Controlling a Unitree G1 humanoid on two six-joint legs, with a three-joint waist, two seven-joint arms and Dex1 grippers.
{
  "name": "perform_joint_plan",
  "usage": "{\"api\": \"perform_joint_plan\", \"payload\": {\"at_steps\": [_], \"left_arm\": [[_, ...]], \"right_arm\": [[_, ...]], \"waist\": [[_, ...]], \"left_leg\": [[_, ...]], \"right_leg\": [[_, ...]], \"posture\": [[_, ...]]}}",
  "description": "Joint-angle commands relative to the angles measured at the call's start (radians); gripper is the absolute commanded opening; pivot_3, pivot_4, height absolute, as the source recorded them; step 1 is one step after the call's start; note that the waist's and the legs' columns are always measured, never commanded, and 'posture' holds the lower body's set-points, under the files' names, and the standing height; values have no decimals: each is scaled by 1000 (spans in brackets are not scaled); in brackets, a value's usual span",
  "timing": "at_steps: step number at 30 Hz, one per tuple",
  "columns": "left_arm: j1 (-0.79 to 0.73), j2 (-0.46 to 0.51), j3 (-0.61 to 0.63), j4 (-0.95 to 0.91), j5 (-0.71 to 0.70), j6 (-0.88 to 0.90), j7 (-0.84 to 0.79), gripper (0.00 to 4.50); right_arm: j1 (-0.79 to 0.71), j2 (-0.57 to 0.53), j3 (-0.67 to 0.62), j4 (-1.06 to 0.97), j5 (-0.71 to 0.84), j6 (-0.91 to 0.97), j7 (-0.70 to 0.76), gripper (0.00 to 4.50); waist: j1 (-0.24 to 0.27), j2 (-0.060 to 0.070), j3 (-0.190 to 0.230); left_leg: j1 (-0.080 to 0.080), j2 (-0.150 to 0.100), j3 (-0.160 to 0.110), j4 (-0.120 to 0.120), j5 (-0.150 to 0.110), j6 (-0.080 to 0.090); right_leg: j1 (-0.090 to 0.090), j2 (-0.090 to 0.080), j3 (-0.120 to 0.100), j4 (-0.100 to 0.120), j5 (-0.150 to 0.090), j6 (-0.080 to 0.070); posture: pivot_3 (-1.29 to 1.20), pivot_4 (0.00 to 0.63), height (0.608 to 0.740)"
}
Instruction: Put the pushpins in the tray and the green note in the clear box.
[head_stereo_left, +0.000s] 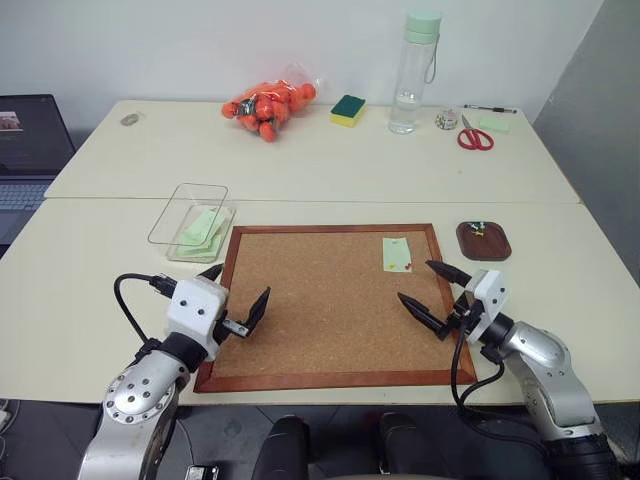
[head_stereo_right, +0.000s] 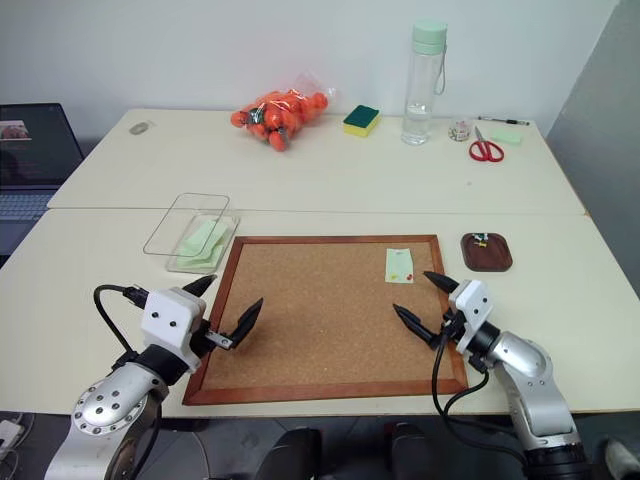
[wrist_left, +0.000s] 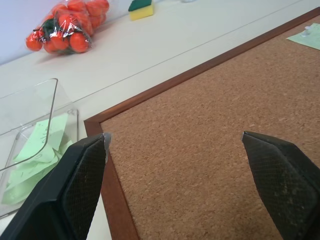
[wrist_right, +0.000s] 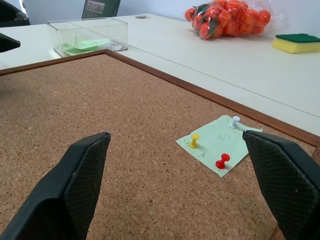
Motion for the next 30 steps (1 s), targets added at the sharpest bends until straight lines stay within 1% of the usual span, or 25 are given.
{"api": "perform_joint_plan", "payload": {"at_steps": [1,8,13,20,24,26,27,28,30], "left_arm": [[-5,-3,0,-20,-18,-36,-17,4435],[-22,1,13,-28,-15,-22,-18,4435],[-46,35,3,-32,-11,13,-43,4435],[-96,66,-21,-58,-106,72,-125,4435],[-149,70,-41,-36,-108,83,-130,4435],[-174,72,-48,-21,-111,91,-133,4078],[-195,71,-56,-7,-115,95,-137,3995],[-217,70,-64,7,-123,101,-142,3718],[-240,71,-75,22,-137,111,-156,3426]], "right_arm": [[-12,-5,-11,-23,7,-4,2,4500],[-11,-8,-11,-28,7,-2,3,4500],[-10,-8,-11,-32,9,0,4,4500],[-13,1,-28,-81,40,58,-29,4500],[-2,-3,-32,-138,62,105,-46,4500],[5,-8,-37,-175,76,137,-53,4500],[11,-17,-40,-203,85,158,-54,4500],[16,-29,-44,-231,90,173,-51,4500],[23,-48,-50,-268,94,197,-50,4500]], "waist": [[0,0,0],[0,0,0],[0,0,0],[0,0,0],[0,0,0],[0,0,0],[0,0,0],[0,0,0],[0,0,0]], "left_leg": [[0,0,0,0,0,0],[0,0,0,0,0,0],[0,0,0,0,0,0],[0,0,0,0,0,0],[0,0,0,0,0,0],[0,0,0,0,0,0],[0,0,0,0,0,0],[0,0,0,0,0,0],[0,0,0,0,0,0]], "right_leg": [[0,0,0,0,0,0],[0,0,0,0,0,0],[0,0,0,0,0,0],[0,0,0,0,0,0],[0,0,0,0,0,0],[0,0,0,0,0,0],[0,0,0,0,0,0],[0,0,0,0,0,0],[0,0,0,0,0,0]], "posture": [[0,150,740],[0,150,740],[0,150,740],[0,150,740],[0,150,740],[0,150,740],[0,150,740],[0,150,740],[0,150,740]]}}
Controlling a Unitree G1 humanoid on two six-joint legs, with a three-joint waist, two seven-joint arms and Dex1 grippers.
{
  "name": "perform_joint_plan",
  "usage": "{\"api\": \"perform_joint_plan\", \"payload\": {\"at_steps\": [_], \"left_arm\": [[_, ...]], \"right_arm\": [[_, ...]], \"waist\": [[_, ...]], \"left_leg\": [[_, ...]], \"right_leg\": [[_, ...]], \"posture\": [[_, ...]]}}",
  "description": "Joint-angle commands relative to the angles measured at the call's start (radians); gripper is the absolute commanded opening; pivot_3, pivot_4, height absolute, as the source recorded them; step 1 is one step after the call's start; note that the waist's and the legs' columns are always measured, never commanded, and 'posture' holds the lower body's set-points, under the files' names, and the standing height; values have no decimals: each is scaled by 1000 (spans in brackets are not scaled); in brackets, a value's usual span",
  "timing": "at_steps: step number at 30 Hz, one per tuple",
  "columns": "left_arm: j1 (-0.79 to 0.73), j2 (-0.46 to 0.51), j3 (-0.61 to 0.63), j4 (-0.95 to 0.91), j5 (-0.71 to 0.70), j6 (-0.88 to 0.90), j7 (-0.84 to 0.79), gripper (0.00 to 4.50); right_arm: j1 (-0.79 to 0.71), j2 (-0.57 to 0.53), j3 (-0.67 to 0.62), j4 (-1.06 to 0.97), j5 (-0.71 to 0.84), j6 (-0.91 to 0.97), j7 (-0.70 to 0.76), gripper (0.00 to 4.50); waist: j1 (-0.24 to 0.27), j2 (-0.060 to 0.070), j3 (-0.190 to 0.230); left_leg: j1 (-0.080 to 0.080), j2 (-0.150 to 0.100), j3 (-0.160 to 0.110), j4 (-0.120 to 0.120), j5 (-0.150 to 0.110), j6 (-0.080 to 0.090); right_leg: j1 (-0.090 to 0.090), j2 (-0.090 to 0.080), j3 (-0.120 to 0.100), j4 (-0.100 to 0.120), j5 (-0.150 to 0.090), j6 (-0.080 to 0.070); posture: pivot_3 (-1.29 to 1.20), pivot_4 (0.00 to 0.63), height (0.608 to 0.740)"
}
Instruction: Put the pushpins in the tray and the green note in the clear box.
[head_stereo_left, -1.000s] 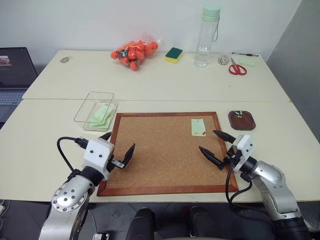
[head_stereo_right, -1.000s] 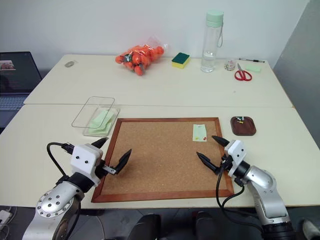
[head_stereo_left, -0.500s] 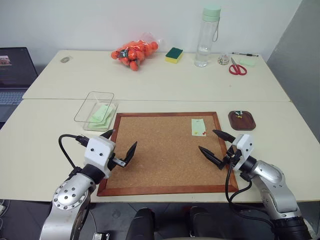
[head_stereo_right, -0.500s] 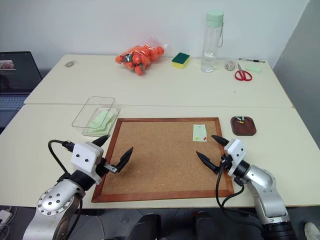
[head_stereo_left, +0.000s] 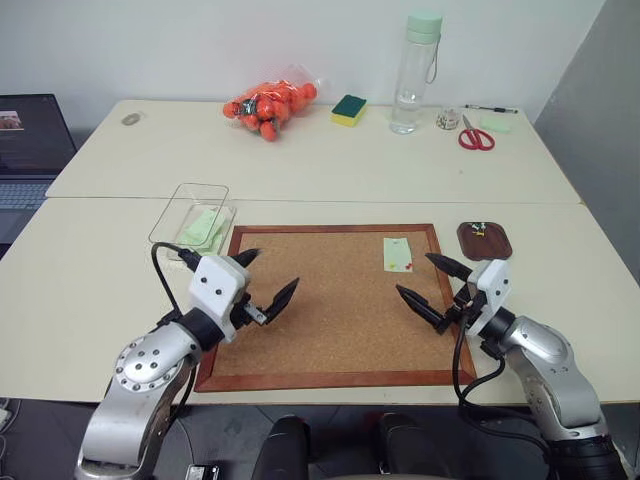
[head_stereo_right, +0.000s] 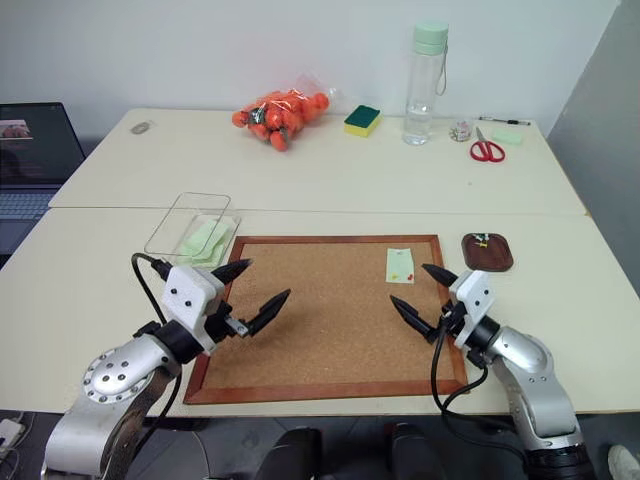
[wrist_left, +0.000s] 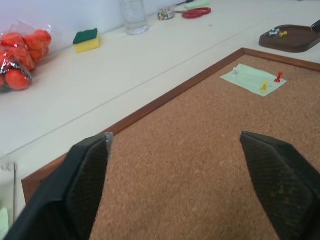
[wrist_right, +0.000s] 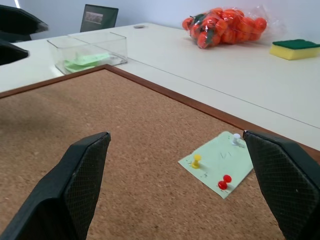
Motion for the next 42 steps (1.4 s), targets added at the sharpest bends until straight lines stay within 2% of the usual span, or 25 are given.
{"api": "perform_joint_plan", "payload": {"at_steps": [1,9,17,19,24,26,32,42], "left_arm": [[-55,7,-24,22,-35,19,-33,3230],[-102,22,-93,108,-16,18,-83,1780],[-139,-10,-165,224,-10,19,-108,301],[-144,-9,-177,242,-10,21,-118,50],[-155,-14,-195,281,-1,17,-130,50],[-156,-19,-199,289,-4,19,-134,50],[-145,-11,-220,293,3,23,-154,50],[-135,-19,-208,275,10,32,-126,50]], "right_arm": [[16,-51,-38,-125,33,57,-2,4500],[22,-74,-66,-179,35,170,-70,4500],[-44,-60,-61,-134,38,241,-99,4500],[-76,-64,-64,-117,50,279,-98,4500],[-187,-70,-27,-58,40,379,-109,4500],[-225,-74,15,-15,-11,367,-108,4500],[-403,-2,59,166,-37,410,-133,4500],[-529,37,114,416,-158,314,-128,4500]], "waist": [[0,0,0],[0,0,0],[-1,0,0],[-1,0,0],[-2,0,0],[-2,0,0],[-3,0,0],[-2,0,0]], "left_leg": [[0,-1,0,0,0,0],[0,0,0,0,0,0],[0,0,0,0,0,0],[0,0,0,0,0,0],[0,0,0,0,0,0],[0,0,0,0,0,0],[0,0,0,0,0,0],[-1,-1,0,0,0,0]], "right_leg": [[0,0,0,0,0,0],[0,1,0,0,0,1],[0,1,0,0,0,1],[-1,1,0,0,0,0],[-1,1,0,0,0,0],[-1,1,0,0,0,0],[-1,1,0,0,0,0],[-2,0,0,0,1,-1]], "posture": [[0,150,740],[0,150,740],[0,150,740],[0,150,740],[0,150,740],[0,150,740],[0,150,740],[0,150,740]]}}
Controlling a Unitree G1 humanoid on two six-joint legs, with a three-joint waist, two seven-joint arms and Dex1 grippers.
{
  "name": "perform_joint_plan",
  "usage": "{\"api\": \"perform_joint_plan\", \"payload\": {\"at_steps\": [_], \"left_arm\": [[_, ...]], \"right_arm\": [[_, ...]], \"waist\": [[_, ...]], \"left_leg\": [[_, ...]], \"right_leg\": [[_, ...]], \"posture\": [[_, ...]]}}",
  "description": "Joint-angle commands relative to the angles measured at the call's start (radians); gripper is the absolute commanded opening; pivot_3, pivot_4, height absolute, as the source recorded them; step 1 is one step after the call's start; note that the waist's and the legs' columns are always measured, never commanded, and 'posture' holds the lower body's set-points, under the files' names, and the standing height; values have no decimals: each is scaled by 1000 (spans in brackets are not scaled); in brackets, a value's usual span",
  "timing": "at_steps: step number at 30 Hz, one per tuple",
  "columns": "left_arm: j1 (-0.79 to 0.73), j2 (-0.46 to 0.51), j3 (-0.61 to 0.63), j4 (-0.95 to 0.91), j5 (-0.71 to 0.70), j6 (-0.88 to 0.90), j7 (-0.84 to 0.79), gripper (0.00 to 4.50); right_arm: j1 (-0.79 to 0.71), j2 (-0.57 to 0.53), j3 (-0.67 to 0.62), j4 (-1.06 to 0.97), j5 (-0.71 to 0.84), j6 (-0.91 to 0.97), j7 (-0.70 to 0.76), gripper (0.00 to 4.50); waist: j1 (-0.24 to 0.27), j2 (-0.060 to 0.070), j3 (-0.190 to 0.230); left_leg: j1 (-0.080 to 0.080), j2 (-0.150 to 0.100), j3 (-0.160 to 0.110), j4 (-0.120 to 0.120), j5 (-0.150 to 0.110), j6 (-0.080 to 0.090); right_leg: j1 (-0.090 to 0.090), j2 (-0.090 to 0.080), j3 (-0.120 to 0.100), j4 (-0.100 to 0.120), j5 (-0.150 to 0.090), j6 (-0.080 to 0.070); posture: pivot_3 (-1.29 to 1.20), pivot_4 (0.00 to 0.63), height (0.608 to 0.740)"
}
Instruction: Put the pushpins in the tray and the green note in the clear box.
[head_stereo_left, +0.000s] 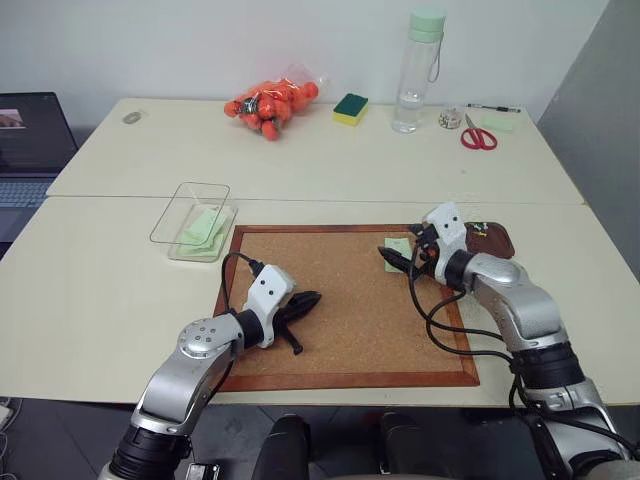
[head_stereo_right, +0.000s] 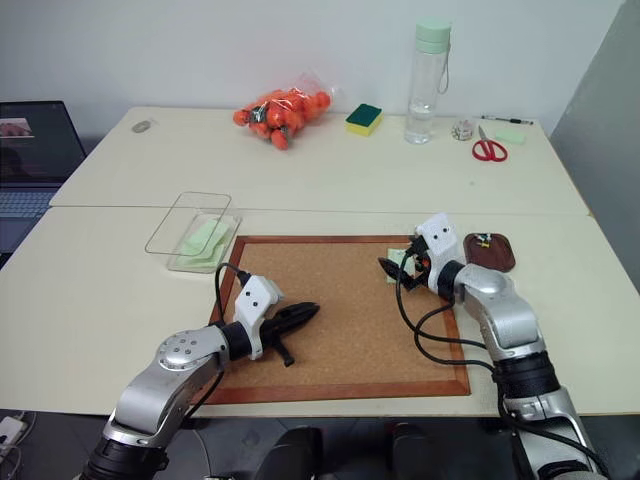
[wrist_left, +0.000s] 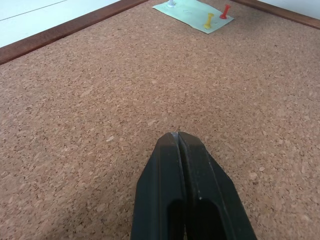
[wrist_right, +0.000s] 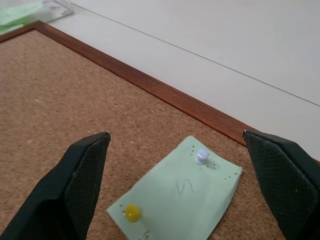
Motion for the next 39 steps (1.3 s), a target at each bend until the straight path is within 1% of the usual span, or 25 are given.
{"api": "perform_joint_plan", "payload": {"at_steps": [1,2,4,6,7,11,12,13,18,20,24,30,39], "left_arm": [[6,-1,8,-36,3,-4,11,50],[8,-1,8,-39,3,-3,13,50],[12,0,6,-45,2,-1,15,0],[14,0,5,-48,3,-1,16,0],[16,-1,4,-49,4,-1,17,0],[16,-1,1,-49,5,-1,17,0],[16,-1,0,-49,5,-1,16,0],[15,-2,-1,-48,6,-1,16,0],[20,-4,-7,-48,8,-4,15,0],[21,-4,-8,-47,8,-6,13,0],[22,-3,-8,-45,11,-10,12,0],[28,-4,-12,-43,18,-18,12,0],[43,0,-25,-40,27,-21,7,0]], "right_arm": [[-41,4,1,63,-39,-65,7,4500],[-44,5,0,73,-45,-73,11,4500],[-51,6,2,94,-56,-87,18,4146],[-61,9,3,120,-66,-101,21,3929],[-64,11,4,129,-72,-107,23,3570],[-76,14,11,157,-93,-139,30,2824],[-80,16,11,165,-96,-143,31,2706],[-84,19,11,173,-100,-146,32,2417],[-88,25,20,196,-127,-173,41,1412],[-91,28,22,209,-135,-179,40,877],[-101,31,24,237,-154,-197,35,37],[-114,32,14,248,-156,-213,41,37],[-94,21,-17,162,-117,-191,57,37]], "waist": [[0,0,0],[0,0,0],[-1,0,0],[0,0,0],[0,0,0],[-1,0,0],[-1,0,0],[-1,0,0],[-1,0,0],[-1,0,0],[-1,0,0],[-1,0,0],[-1,0,0]], "left_leg": [[0,0,0,0,0,0],[0,0,0,0,0,0],[0,0,0,0,0,0],[0,0,0,0,0,0],[0,0,0,0,0,0],[0,0,0,0,0,0],[0,0,0,0,0,0],[0,0,0,0,0,0],[0,0,0,0,0,0],[0,0,0,0,0,0],[0,0,0,0,0,0],[0,0,0,0,0,0],[0,0,0,0,0,0]], "right_leg": [[0,0,0,0,0,0],[0,0,0,0,0,0],[0,0,0,0,0,0],[0,0,0,0,0,0],[0,0,0,0,0,0],[0,0,0,0,0,0],[0,0,0,0,0,0],[0,0,0,0,0,0],[0,0,0,0,0,0],[0,0,0,0,0,0],[0,0,0,0,0,0],[0,0,0,0,0,0],[0,0,0,0,0,0]], "posture": [[0,150,740],[0,150,740],[0,150,740],[0,150,740],[0,150,740],[0,150,740],[0,150,740],[0,150,740],[0,150,740],[0,150,740],[0,150,740],[0,150,740],[0,150,740]]}}
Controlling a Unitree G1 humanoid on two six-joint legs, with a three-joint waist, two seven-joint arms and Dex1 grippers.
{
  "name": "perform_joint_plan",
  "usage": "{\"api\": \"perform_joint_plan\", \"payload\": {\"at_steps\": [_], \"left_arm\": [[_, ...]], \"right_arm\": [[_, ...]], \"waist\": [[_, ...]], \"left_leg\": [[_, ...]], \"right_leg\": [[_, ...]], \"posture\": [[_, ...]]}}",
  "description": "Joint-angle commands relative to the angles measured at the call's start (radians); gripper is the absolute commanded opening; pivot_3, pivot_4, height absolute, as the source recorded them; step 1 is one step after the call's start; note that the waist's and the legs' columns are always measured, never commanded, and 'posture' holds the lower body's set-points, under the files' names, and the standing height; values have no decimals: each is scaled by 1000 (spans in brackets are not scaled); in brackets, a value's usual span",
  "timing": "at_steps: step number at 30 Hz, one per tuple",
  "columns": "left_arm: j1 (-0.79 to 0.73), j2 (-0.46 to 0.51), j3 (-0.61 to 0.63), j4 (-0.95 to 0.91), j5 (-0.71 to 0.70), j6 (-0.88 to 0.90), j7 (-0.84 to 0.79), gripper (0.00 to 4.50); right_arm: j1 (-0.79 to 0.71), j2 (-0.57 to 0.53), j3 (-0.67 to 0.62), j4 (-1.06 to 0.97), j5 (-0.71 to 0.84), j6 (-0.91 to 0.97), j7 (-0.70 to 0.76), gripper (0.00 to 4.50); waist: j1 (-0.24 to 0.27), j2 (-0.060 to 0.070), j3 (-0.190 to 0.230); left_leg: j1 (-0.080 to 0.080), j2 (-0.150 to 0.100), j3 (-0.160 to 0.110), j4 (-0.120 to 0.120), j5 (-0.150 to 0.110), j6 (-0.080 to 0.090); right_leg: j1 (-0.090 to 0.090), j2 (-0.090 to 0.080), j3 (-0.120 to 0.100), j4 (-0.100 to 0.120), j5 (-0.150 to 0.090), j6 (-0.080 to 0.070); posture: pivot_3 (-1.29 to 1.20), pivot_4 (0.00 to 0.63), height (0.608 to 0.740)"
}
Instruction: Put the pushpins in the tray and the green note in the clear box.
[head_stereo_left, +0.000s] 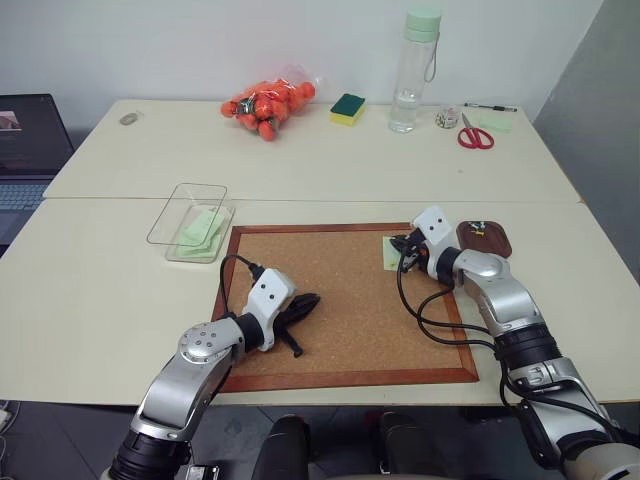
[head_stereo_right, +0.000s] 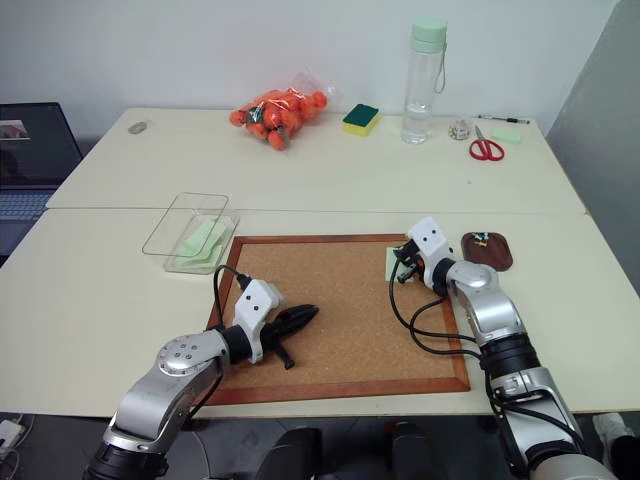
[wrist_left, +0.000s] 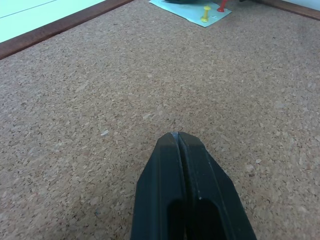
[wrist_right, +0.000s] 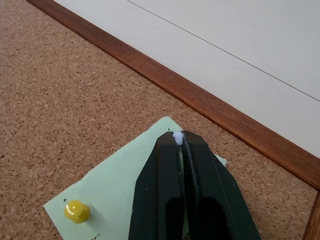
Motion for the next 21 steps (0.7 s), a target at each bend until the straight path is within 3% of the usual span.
{"api": "perform_joint_plan", "payload": {"at_steps": [1,17,21], "left_arm": [[18,2,-18,-28,6,-1,-6,0],[30,12,-26,-30,11,9,-14,0],[31,11,-28,-32,11,8,-16,0]], "right_arm": [[-7,-14,-51,-103,32,6,8,37],[47,5,-117,-274,109,115,-26,37],[63,-30,-186,-324,127,146,-59,37]], "waist": [[0,0,0],[0,0,0],[0,0,0]], "left_leg": [[0,0,0,0,0,0],[0,0,0,0,0,0],[0,0,0,0,0,0]], "right_leg": [[0,0,0,0,0,0],[0,0,0,0,0,0],[0,0,0,0,0,0]], "posture": [[0,150,740],[0,150,740],[0,150,740]]}}
